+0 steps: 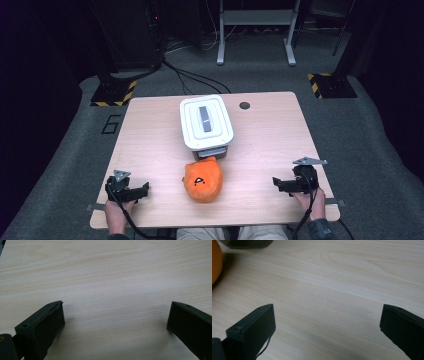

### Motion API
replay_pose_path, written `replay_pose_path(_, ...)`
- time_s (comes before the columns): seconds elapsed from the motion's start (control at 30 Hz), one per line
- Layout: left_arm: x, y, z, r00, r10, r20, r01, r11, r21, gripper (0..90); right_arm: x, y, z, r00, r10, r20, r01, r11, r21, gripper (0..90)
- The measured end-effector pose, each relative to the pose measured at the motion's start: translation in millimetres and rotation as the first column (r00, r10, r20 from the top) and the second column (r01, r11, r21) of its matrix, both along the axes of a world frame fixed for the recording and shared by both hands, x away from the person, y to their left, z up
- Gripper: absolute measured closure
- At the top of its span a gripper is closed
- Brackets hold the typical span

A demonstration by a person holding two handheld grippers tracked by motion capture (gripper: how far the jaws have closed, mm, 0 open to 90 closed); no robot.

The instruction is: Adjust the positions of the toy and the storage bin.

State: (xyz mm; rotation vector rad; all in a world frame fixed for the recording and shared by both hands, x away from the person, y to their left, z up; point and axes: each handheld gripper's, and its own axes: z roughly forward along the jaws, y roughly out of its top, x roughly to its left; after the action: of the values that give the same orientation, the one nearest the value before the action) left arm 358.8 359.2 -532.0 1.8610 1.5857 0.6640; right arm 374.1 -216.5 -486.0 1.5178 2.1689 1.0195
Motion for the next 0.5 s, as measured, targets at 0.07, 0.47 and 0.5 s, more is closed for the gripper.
replay_pose_path(0.07,0.0,0.0,0.0,1.0000,0.000,0.000,0.000,1.0000,0.000,0.8,-0.3,7.5,3.2,0.9996,0.029,-0.002,-0.029,0.9995,-0.010,0.0)
replay_pose_path(0.47,-0.2,0.2,0.2,1.0000,0.001,-0.001,-0.001,1.0000,0.002,1.1,-2.5,40.2,15.1,0.9930,0.118,-0.008,-0.118,0.9926,-0.028,0.0)
replay_pose_path(0.5,-0.2,0.2,0.1,1.0000,0.002,0.000,-0.002,1.0000,0.001,1.1,-2.7,45.0,16.7,0.9918,0.128,-0.005,-0.128,0.9913,-0.030,0.0)
